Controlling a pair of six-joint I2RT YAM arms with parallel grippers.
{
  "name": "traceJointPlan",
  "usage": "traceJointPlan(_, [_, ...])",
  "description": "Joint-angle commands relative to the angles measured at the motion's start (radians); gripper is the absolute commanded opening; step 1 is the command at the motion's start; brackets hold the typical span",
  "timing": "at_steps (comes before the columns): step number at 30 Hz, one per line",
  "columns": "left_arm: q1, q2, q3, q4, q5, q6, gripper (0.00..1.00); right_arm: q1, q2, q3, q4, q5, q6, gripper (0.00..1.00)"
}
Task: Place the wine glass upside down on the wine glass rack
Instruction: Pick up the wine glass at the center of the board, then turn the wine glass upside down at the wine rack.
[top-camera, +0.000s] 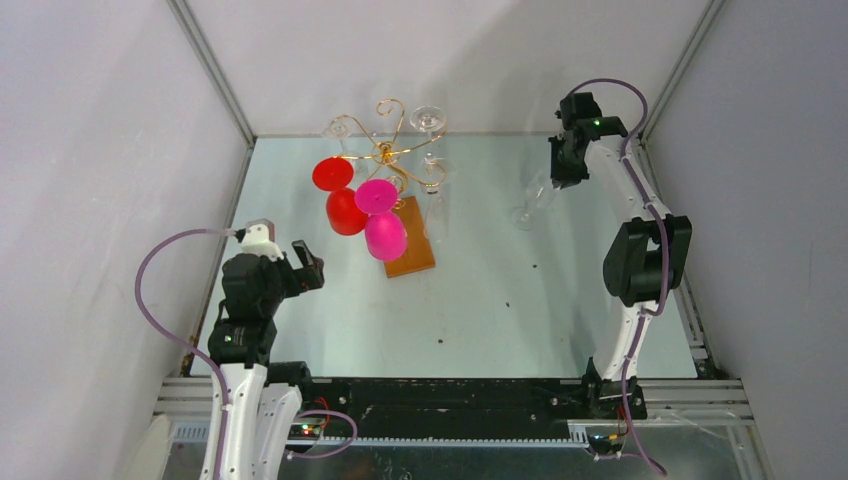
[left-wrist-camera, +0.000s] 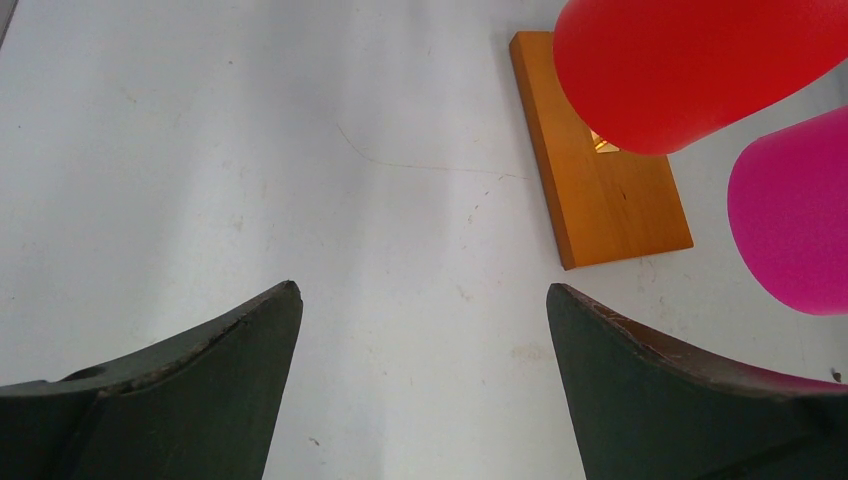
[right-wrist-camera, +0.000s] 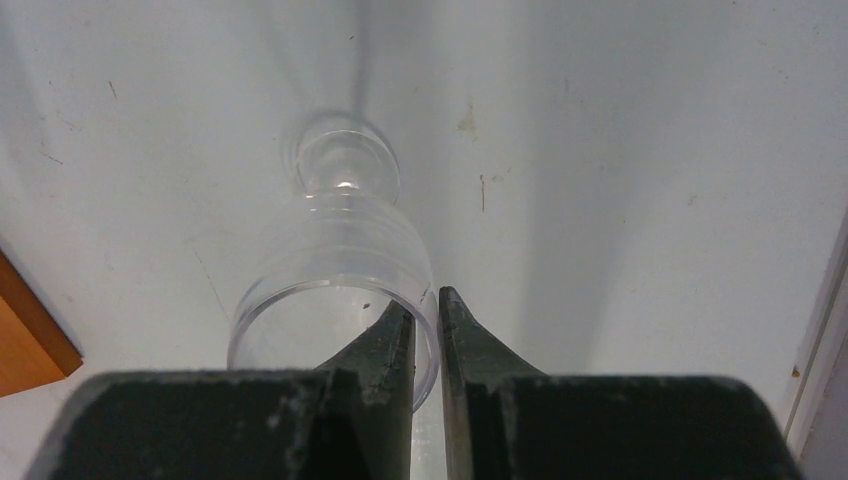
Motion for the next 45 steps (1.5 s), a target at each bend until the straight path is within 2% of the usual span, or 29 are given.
traceJointPlan(1, [-0.005,-0.012,-0.007,0.023,0.011,-0.009,1.0,0.008,-0.004,0.037,-0.035,-0.005,-0.015,0.0])
traceJointPlan(13, [-0.01,-0.014,-0.01,0.026,0.014,-0.008,1.0,0.018,-0.114,0.027,-0.065,-0.025,-0.043,0.0])
traceJointPlan(23, [-0.015,-0.017,-0.013,0.027,0.021,-0.004,1.0,0.029,-0.283,-0.08,-0.041,-0.004,-0.043,0.0])
traceJointPlan(33, [-0.025,-0.022,-0.014,0.024,0.015,-0.004,1.0,0.052,-0.578,-0.277,0.057,0.032,-0.027,0.0])
traceJointPlan(41, [-0.027,-0.036,-0.01,0.019,0.011,-0.003,1.0,0.057,-0.877,-0.474,0.231,-0.004,0.007,0.0])
traceJointPlan(45, [-0.027,-0.045,0.001,0.008,0.001,0.002,1.0,0.057,-0.97,-0.521,0.254,0.001,0.015,0.0])
